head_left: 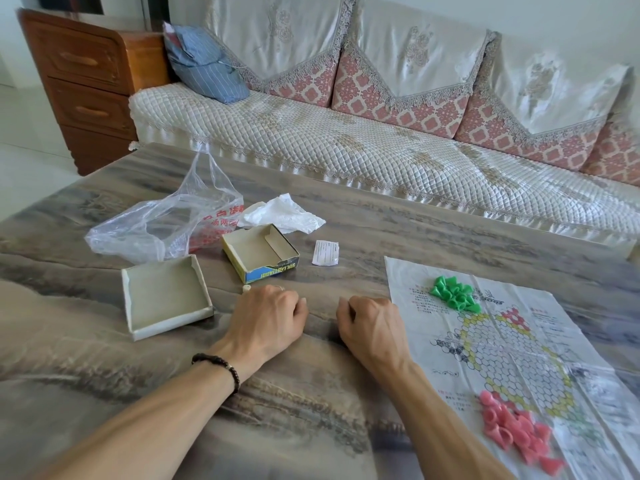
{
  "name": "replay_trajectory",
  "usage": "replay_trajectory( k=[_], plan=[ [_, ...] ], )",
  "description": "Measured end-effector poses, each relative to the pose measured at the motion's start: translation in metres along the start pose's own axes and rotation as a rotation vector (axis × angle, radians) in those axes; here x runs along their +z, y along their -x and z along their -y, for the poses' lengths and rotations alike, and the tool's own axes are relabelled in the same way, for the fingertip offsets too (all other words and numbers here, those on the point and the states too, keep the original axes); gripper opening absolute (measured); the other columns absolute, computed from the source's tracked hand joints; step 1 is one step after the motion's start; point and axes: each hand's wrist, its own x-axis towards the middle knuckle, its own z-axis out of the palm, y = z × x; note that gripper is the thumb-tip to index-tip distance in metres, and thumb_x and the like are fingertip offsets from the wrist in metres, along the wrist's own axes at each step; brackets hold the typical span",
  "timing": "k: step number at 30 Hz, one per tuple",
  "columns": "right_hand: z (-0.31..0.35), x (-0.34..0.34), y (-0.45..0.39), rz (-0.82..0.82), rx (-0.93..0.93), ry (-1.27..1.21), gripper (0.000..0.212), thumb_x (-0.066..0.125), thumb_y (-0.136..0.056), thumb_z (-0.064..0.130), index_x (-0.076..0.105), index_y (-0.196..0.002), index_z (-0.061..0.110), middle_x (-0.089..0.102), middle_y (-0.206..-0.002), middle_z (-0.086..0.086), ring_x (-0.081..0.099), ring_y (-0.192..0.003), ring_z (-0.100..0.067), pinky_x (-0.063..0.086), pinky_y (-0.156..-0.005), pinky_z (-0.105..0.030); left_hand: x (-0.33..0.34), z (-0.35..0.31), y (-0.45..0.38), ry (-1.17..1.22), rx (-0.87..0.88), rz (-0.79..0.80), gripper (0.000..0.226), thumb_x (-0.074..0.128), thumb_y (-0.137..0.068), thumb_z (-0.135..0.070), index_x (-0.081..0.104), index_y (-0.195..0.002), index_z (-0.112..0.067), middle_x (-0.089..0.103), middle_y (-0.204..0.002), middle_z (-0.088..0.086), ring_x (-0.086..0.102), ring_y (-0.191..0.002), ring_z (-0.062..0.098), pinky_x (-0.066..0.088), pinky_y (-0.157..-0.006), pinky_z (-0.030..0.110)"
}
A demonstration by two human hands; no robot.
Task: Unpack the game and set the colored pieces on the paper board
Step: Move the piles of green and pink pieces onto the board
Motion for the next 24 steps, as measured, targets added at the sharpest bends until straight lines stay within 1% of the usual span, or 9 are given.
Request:
replay_trajectory(
  k=[3,5,9,12,14,16,19,22,24],
  plan=[
    [0.000,0.000,0.007,0.087,-0.005,0.057,0.039,0.061,-0.080,0.025,0.035,-0.052,0.016,0.048,-0.049,-0.004,0.045,-0.040,-0.033,0.031,-0.038,-0.029,0.000,-0.007,0.000,0.007,-0.004,-0.001,0.053,0.075,-0.071,-0.019,0.029,-0.046,-0.021,0.044,-0.039,0.003,0.044,-0.035,0.024,0.018,-0.040,0.023],
    [0.000,0.001,0.011,0.112,-0.005,0.069,0.035,0.060,-0.079,0.024,0.034,-0.056,0.018,0.050,-0.052,-0.005,0.048,-0.042,-0.034,0.032,-0.039,-0.030,-0.001,-0.010,0.001,0.010,-0.009,-0.001,0.054,0.076,-0.070,-0.020,0.027,-0.047,-0.021,0.042,-0.038,0.001,0.042,-0.033,0.023,0.016,-0.041,0.023],
    [0.001,0.001,0.007,0.120,-0.037,0.094,0.049,0.068,-0.074,0.014,0.023,-0.056,0.020,0.047,-0.044,-0.007,0.045,-0.034,-0.034,0.026,-0.035,-0.028,-0.003,-0.011,0.003,0.060,-0.021,-0.002,0.054,0.076,-0.071,-0.019,0.027,-0.047,-0.021,0.039,-0.037,0.001,0.040,-0.034,0.022,0.016,-0.042,0.024],
    [0.002,0.000,0.004,0.157,-0.042,0.121,0.052,0.072,-0.072,0.013,0.023,-0.055,0.019,0.046,-0.040,-0.007,0.043,-0.032,-0.034,0.029,-0.030,-0.029,-0.003,-0.014,0.005,0.084,-0.047,-0.002,0.054,0.076,-0.071,-0.019,0.027,-0.047,-0.021,0.040,-0.037,0.000,0.041,-0.034,0.023,0.017,-0.043,0.022],
    [0.001,-0.002,0.003,0.175,-0.032,0.116,0.052,0.072,-0.073,0.014,0.025,-0.053,0.019,0.046,-0.040,-0.008,0.042,-0.032,-0.034,0.030,-0.031,-0.029,-0.005,-0.018,0.002,0.097,-0.066,-0.004,0.054,0.075,-0.071,-0.020,0.026,-0.047,-0.020,0.037,-0.036,-0.001,0.038,-0.034,0.022,0.016,-0.043,0.023],
    [0.000,-0.008,-0.001,0.143,0.077,0.014,0.050,0.068,-0.078,0.017,0.027,-0.050,0.018,0.045,-0.040,-0.008,0.039,-0.036,-0.031,0.029,-0.037,-0.030,-0.009,-0.022,-0.002,0.140,-0.083,-0.015,0.055,0.068,-0.074,-0.022,0.021,-0.047,-0.020,0.027,-0.037,-0.002,0.030,-0.036,0.022,0.018,-0.042,0.024],
    [-0.008,-0.019,-0.009,0.051,0.321,-0.210,0.050,0.060,-0.084,0.020,0.029,-0.046,0.014,0.030,-0.039,0.000,0.028,-0.043,-0.021,0.029,-0.047,-0.033,-0.012,-0.030,-0.012,0.198,-0.092,-0.035,0.052,0.059,-0.078,-0.025,0.017,-0.047,-0.020,0.017,-0.040,-0.004,0.025,-0.038,0.021,0.022,-0.043,0.026],
    [-0.021,-0.036,-0.018,0.000,0.447,-0.320,0.047,0.058,-0.086,0.020,0.035,-0.047,0.011,0.030,-0.042,-0.001,0.025,-0.044,-0.017,0.025,-0.043,-0.029,-0.012,-0.043,-0.023,0.242,-0.092,-0.043,0.052,0.060,-0.080,-0.023,0.022,-0.044,-0.017,0.015,-0.037,-0.004,0.026,-0.037,0.020,0.022,-0.044,0.026],
    [-0.035,-0.051,-0.022,-0.024,0.498,-0.355,0.045,0.057,-0.087,0.020,0.037,-0.048,0.009,0.034,-0.045,-0.005,0.027,-0.043,-0.020,0.023,-0.041,-0.025,-0.007,-0.057,-0.032,0.278,-0.095,-0.045,0.053,0.058,-0.082,-0.023,0.021,-0.044,-0.015,0.015,-0.037,-0.002,0.025,-0.038,0.021,0.023,-0.043,0.027]
  ],
)
